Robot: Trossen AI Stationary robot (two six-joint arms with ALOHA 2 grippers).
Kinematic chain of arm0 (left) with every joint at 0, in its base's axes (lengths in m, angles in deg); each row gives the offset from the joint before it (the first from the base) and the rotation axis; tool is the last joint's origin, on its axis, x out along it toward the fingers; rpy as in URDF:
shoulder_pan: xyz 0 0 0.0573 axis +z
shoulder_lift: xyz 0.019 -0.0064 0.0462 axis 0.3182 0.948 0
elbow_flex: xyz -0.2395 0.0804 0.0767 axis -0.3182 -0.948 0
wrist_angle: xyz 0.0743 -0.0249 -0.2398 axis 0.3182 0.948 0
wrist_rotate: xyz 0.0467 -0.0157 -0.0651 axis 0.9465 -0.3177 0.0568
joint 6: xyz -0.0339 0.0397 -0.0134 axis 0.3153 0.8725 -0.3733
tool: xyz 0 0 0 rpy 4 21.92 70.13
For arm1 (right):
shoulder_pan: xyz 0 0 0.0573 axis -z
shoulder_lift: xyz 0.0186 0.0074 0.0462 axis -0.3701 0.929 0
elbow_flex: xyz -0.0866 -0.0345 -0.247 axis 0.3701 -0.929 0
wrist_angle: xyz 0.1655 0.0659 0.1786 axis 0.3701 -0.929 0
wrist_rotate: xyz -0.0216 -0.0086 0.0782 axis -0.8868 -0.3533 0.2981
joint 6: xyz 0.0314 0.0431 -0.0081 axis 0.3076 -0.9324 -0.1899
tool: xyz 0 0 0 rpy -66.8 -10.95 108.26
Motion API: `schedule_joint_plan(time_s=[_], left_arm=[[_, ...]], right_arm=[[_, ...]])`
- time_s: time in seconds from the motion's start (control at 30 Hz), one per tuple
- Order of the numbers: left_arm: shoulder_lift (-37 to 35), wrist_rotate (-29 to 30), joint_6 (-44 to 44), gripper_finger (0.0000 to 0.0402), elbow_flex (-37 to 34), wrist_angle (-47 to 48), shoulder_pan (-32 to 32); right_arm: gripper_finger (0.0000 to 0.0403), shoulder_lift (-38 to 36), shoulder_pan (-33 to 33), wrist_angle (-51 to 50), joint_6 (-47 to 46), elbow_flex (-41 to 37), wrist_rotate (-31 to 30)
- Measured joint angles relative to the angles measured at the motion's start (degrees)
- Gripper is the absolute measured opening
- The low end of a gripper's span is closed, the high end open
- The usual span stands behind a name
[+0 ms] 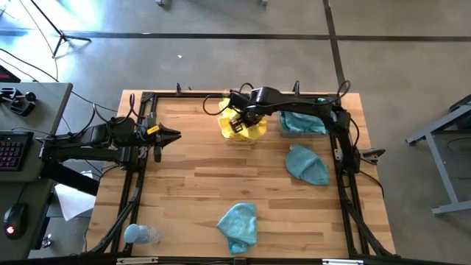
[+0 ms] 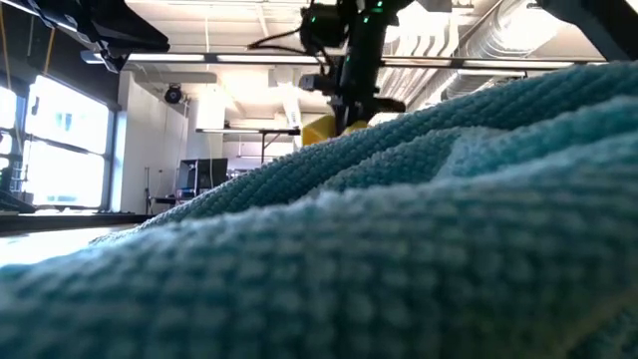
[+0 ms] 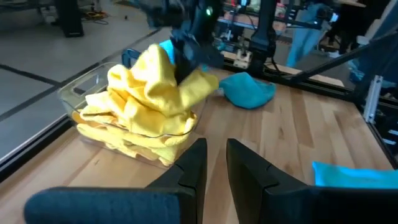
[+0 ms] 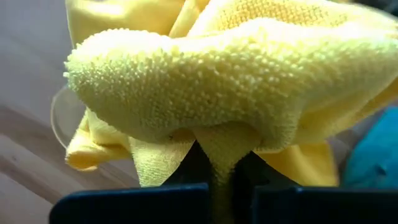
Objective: Sort microfiber towel by color & place in baskets
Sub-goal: Put the yellow towel into the left transparent bin
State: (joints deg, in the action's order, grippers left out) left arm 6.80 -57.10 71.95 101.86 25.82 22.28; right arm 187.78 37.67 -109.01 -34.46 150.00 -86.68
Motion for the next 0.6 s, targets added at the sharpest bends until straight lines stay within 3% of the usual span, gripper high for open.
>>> schedule_joint_plan(time_s=[0.43, 0.6], left_arm=[[0.01, 4.97, -1.94, 0.0050, 0.00, -0.08, 0.00], [0.02, 6.14, -2.91, 0.0050, 0.00, -0.10, 0.00]], right_arm=[[0.0007, 9.64, 0.95, 0.51, 11.34, 0.02, 4.80], [0.0047, 11.51, 1.01, 1.93, 13.53, 0.07, 3.75]])
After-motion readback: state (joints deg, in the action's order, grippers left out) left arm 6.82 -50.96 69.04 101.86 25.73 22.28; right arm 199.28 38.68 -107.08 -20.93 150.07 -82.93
